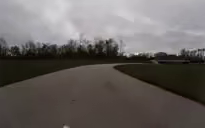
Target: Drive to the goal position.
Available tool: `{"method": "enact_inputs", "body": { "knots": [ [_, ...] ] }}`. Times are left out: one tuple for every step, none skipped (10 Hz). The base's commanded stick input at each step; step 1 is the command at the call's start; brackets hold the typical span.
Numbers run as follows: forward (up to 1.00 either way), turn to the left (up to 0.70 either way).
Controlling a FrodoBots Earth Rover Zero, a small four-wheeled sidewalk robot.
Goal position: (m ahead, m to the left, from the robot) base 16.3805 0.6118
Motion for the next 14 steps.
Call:
{"method": "enact_inputs", "body": {
  "knots": [
    [1.0, 0.0],
    [1.0, 0.0],
    [1.0, 0.0],
    [1.0, 0.0],
    [1.0, 0.0],
    [1.0, 0.0],
    [1.0, 0.0],
    [1.0, 0.0],
    [1.0, 0.0],
    [1.0, 0.0],
    [1.0, 0.0],
    [1.0, 0.0],
    [1.0, 0.0],
    [1.0, 0.0]
  ]
}}
